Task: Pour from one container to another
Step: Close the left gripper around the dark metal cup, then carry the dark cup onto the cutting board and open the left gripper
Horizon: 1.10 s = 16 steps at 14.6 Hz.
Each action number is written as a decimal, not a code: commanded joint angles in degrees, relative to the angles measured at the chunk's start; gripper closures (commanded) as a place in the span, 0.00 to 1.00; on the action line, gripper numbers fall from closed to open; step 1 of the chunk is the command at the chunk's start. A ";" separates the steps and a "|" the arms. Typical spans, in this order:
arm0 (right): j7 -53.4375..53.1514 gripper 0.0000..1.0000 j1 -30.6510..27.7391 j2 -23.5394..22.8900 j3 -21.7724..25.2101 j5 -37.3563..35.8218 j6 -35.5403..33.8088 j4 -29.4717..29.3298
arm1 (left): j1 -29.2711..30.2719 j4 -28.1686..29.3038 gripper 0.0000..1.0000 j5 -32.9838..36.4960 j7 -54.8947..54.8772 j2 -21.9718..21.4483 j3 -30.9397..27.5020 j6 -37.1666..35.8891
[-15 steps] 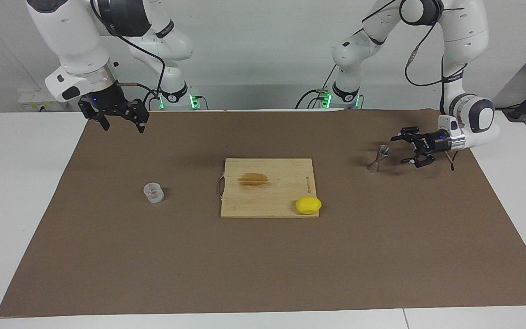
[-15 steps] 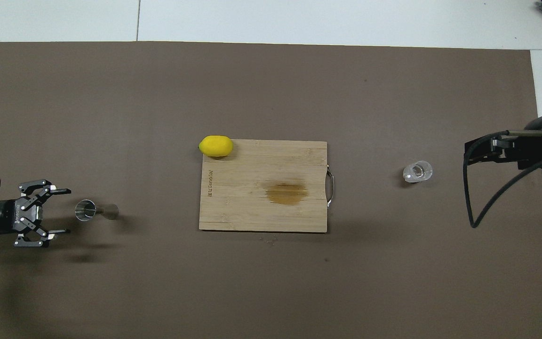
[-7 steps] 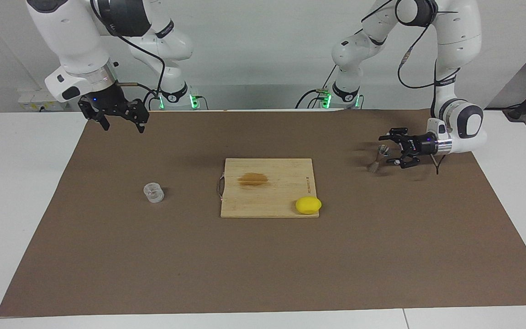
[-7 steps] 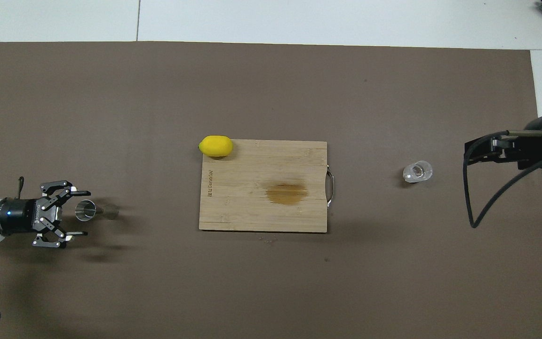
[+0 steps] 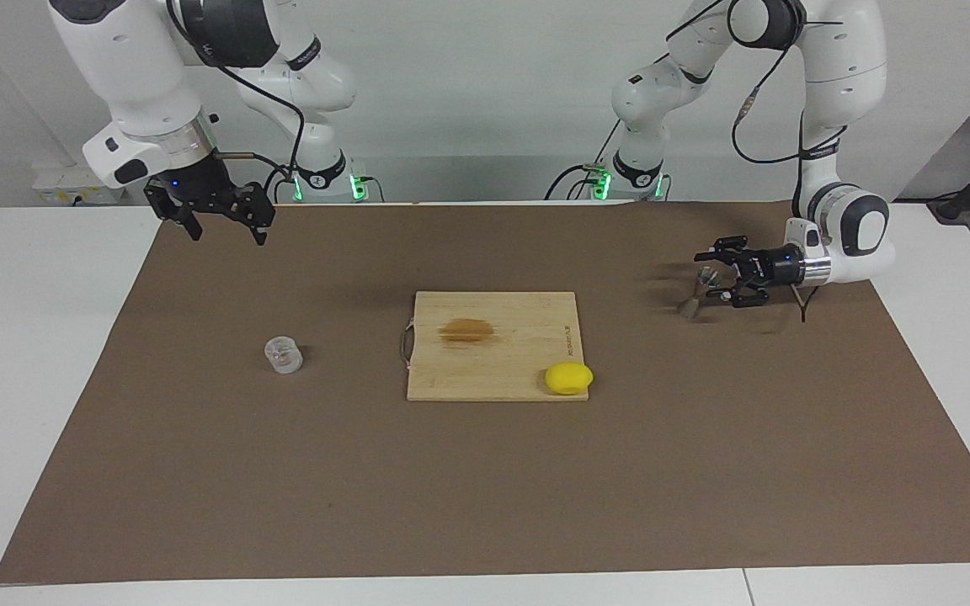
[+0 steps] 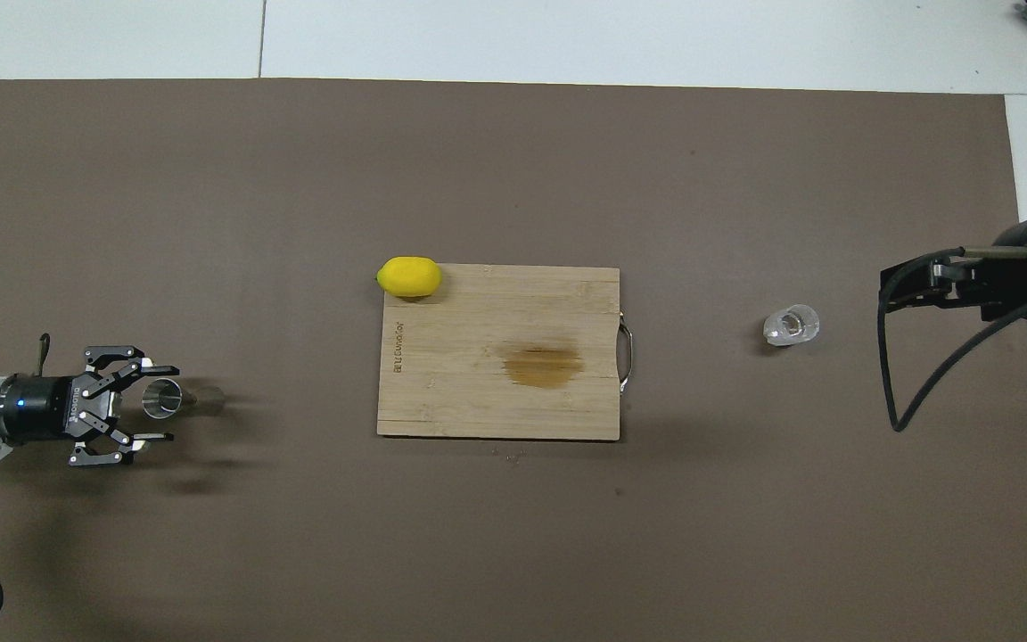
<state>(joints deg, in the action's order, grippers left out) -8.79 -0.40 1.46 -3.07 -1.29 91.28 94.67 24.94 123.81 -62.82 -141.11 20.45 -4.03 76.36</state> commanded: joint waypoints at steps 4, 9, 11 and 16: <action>0.35 0.00 -0.74 0.74 -0.19 1.11 0.92 1.22 | 0.29 1.44 0.25 -1.08 -1.19 -1.29 -0.98 -0.86; 0.35 0.00 -0.74 0.74 -0.19 1.20 1.01 1.22 | 0.29 1.52 0.39 -1.08 -1.19 -1.29 -0.98 -0.60; 0.35 0.00 -0.74 0.74 -0.19 1.11 0.92 1.22 | 0.37 1.52 0.47 -1.08 -1.19 -1.38 -1.07 -0.42; 0.35 0.00 -0.74 0.74 -0.19 1.11 0.92 1.22 | 0.73 1.09 0.68 -1.08 -0.92 -1.29 -1.25 -0.07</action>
<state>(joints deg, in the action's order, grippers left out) -8.78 -0.40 1.46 -3.07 -1.29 91.28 94.67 25.25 123.81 -62.95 -141.17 20.31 -5.05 76.16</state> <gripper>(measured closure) 0.000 0.498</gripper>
